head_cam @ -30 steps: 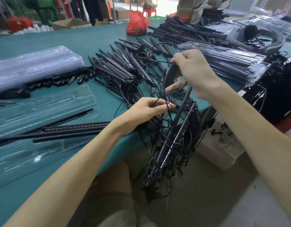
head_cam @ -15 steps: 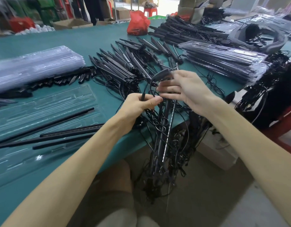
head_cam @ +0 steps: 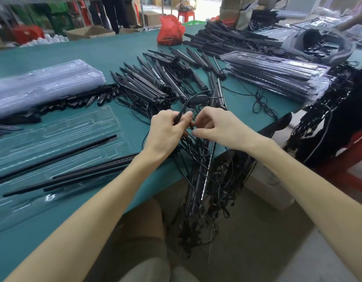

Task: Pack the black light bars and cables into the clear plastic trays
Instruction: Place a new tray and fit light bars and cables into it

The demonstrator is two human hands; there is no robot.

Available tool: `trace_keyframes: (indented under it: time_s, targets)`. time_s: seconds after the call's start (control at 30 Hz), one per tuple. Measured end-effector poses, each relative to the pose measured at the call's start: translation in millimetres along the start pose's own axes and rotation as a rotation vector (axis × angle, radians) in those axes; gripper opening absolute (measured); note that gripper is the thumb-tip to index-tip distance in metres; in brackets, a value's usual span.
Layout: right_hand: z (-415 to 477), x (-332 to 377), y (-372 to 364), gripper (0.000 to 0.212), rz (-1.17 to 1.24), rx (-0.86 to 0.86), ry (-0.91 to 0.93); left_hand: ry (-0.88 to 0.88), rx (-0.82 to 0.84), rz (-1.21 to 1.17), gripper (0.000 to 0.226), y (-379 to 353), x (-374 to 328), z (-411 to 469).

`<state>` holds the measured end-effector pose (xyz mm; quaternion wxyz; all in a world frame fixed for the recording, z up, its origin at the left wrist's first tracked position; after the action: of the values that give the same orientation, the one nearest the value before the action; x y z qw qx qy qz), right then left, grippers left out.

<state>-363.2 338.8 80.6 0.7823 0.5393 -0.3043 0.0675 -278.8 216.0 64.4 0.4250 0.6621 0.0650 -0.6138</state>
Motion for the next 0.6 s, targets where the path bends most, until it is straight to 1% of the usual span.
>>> trace_keyframes:
  time_s: [0.03,0.1,0.13,0.2,0.33,0.4,0.5,0.6]
  targets:
    - [1,2,-1,0.020,-0.067,0.002,0.025,-0.027,-0.047,0.034,0.040,2,-2,-1]
    - [2,7,-3,0.011,-0.129,-0.002,0.064,-0.052,-0.106,0.026,0.043,9,-5,-2]
    - [2,9,-4,0.009,-0.140,-0.001,0.084,-0.054,-0.122,0.007,0.043,12,-6,-2]
    - [1,11,-5,0.011,-0.137,-0.012,0.109,-0.054,-0.133,-0.039,0.038,18,-7,-2]
    - [-1,8,7,0.015,0.007,-0.094,0.071,-0.003,-0.049,-0.223,0.036,18,-6,-6]
    - [-2,8,12,0.016,0.036,-0.128,0.076,0.016,0.004,-0.282,0.035,17,-6,-6]
    - [-5,10,17,0.017,0.014,-0.165,0.083,0.044,0.077,-0.275,0.029,15,-4,-3]
    - [-10,10,23,0.018,0.022,-0.182,0.060,0.053,0.113,-0.176,0.025,14,0,-3]
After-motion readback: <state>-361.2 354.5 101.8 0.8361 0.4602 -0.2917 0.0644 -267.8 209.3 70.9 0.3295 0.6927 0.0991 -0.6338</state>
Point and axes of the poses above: each hand's wrist, its own z-axis towards the middle knuckle, its own y-axis out of the back of the hand, x = y × z, the point moved 7 cm from there along z, towards the middle knuckle, and after that the axes turned 15 degrees about y, right-handed, at the moved point
